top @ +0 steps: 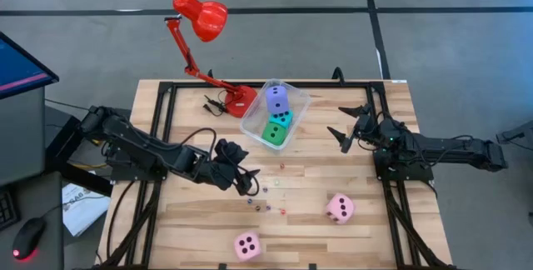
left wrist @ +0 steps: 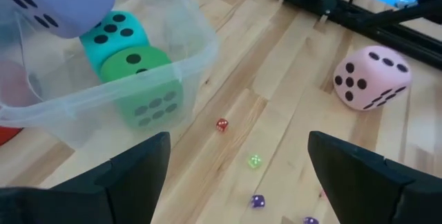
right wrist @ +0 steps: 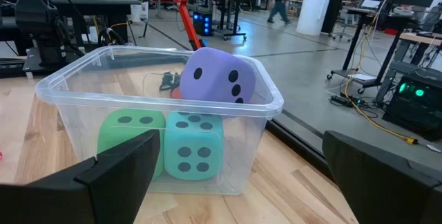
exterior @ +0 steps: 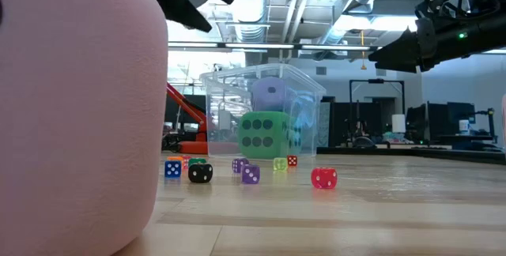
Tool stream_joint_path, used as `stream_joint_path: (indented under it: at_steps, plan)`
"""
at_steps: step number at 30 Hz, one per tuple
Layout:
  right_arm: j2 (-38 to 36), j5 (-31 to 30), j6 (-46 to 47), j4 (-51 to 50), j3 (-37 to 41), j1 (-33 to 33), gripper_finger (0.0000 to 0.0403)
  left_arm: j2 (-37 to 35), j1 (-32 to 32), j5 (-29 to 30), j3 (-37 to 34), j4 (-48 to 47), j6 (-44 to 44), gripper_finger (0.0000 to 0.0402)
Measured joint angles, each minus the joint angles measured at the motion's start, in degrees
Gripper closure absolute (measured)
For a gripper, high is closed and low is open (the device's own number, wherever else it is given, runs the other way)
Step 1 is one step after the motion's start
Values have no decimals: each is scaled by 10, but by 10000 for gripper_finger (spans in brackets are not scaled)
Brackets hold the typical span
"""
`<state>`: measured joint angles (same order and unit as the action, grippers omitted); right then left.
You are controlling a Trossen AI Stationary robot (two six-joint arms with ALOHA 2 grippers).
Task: Pick & Place Dice
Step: Put the right pink dice into the transparent bin
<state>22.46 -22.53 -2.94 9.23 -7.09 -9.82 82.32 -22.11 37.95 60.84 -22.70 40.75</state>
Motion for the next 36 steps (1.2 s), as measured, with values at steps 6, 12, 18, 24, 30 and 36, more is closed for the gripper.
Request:
stream_joint_path:
  at_steps: [6, 12, 18, 24, 30, 36]
  plan:
    - [0, 1, 0, 0, 0, 0, 3, 0, 0, -3, -11, 12, -48, 69]
    - [0, 2, 0, 2, 0, 0, 3, 0, 17, -4, -17, 60, -89, 69]
    - [0, 2, 0, 2, 0, 0, 3, 0, 38, -46, -17, 76, -89, 69]
    - [0, 2, 0, 2, 0, 0, 3, 0, 28, -50, -17, 76, -85, 69]
    - [0, 2, 0, 2, 0, 0, 3, 7, 25, -50, -16, 83, -28, 69]
    - [0, 2, 0, 2, 0, 0, 3, 47, 17, -50, -16, 110, -25, 69]
